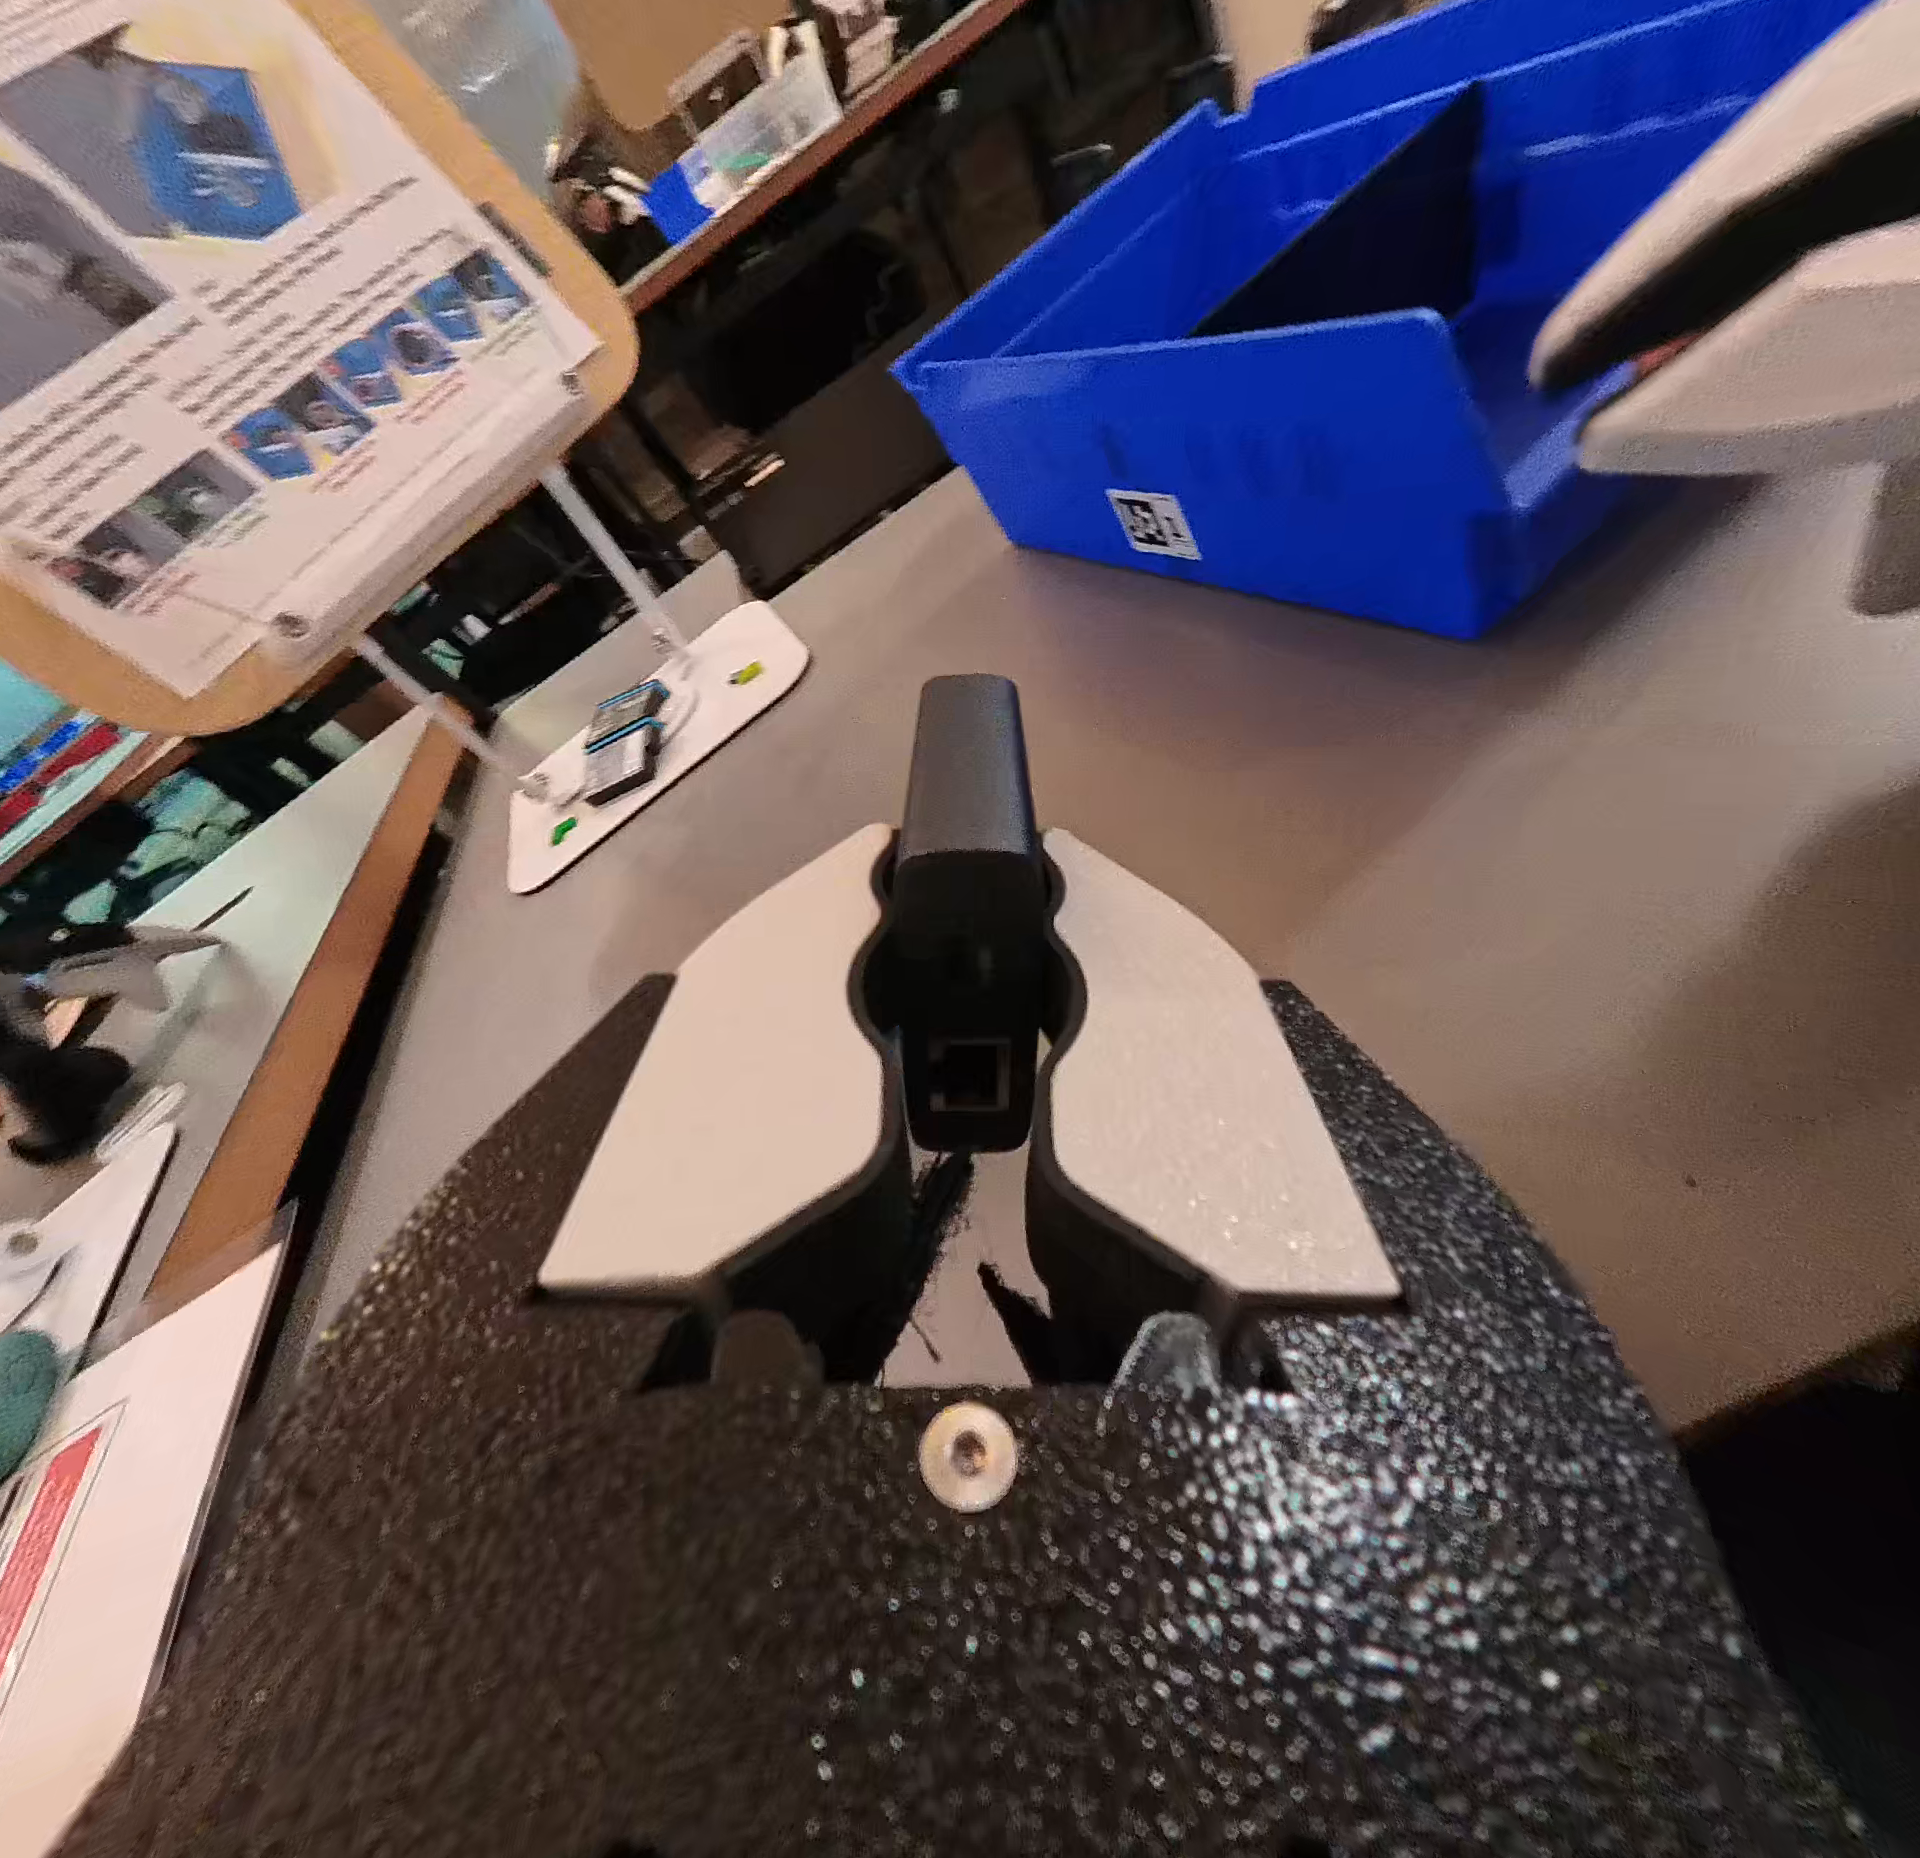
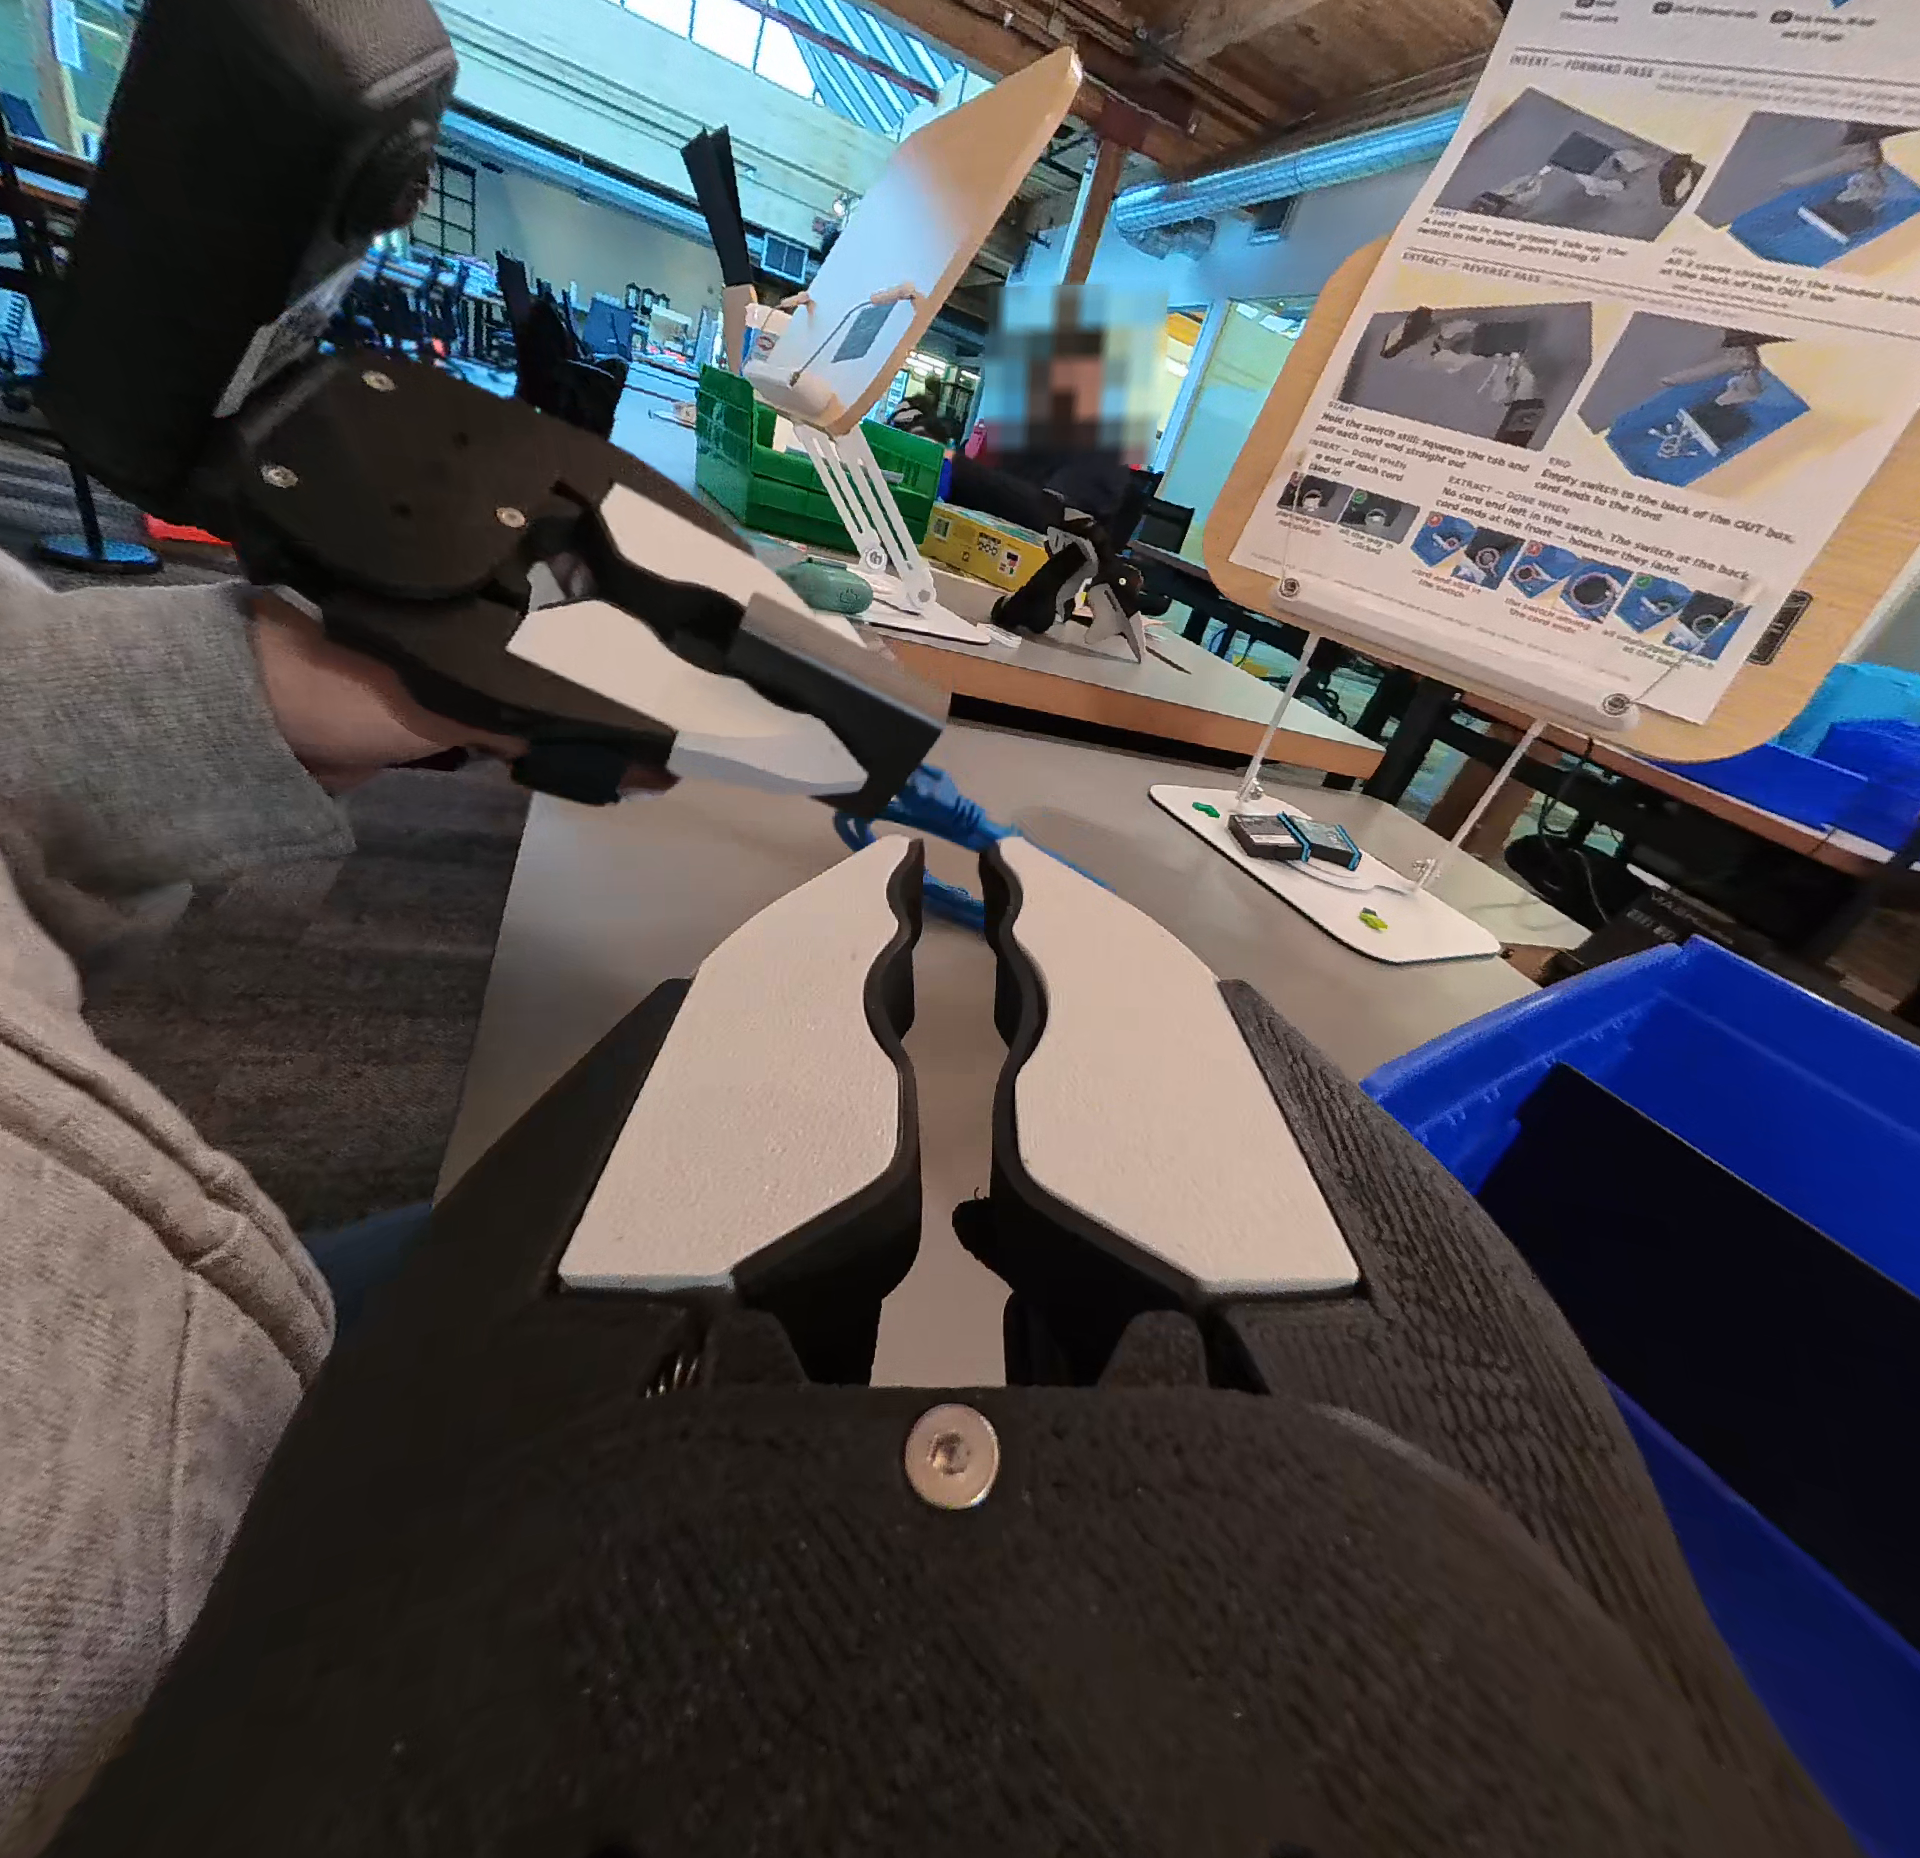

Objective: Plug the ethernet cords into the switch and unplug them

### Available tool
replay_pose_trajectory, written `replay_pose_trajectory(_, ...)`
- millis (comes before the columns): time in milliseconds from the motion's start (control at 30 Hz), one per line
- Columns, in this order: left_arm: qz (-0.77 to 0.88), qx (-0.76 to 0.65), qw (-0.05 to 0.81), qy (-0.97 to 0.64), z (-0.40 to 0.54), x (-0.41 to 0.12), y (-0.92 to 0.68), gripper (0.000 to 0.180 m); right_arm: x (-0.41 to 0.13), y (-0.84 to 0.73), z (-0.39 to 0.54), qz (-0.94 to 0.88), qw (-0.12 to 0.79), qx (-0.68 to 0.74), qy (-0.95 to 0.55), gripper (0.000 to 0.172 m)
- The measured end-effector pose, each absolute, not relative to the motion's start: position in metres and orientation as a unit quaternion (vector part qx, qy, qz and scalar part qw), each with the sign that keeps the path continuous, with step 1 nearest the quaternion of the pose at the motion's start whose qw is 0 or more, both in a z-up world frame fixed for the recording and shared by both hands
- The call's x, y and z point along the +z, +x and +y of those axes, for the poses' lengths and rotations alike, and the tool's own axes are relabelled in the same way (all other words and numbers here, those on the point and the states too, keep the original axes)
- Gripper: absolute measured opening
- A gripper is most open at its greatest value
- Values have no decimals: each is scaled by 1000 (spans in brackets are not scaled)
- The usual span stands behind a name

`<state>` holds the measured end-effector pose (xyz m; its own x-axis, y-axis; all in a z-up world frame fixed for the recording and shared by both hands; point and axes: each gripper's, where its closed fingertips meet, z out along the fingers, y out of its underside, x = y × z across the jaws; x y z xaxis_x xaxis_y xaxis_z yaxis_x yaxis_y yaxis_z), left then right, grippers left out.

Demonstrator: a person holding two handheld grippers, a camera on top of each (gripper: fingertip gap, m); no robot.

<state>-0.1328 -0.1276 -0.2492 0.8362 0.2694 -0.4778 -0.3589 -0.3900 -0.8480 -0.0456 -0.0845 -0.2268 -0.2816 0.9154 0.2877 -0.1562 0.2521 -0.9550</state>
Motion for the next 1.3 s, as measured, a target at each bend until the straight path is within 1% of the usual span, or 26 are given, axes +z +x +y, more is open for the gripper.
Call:
replay_pose_trajectory(133,57,273,541,-794,-126,-258,-124,21,-230,-47,-87,-612,520,511,-306,9)
replay_pose_trajectory(267,61,284,526,-799,-124,-260,-122,21,-230,-47,-88,-601,497,539,-319,9)
replay_pose_trajectory(400,39,261,549,-793,-123,-258,-122,21,-234,-52,-77,-590,484,542,-353,9)
replay_pose_trajectory(600,-2,162,601,-782,-118,-258,-114,21,-238,-53,-80,-603,495,525,-341,9)
replay_pose_trajectory(833,15,149,592,-792,-117,-265,-108,21,-243,-55,-84,-617,495,512,-334,9)
replay_pose_trajectory(1000,28,137,586,-798,-120,-265,-103,21,-247,-54,-88,-640,518,475,-311,9)
replay_pose_trajectory(1133,31,82,603,-793,-120,-263,-94,22,-252,-55,-90,-654,521,459,-301,9)
replay_pose_trajectory(1300,8,-53,646,-762,-121,-263,-83,22,-246,-53,-86,-638,516,480,-310,9)
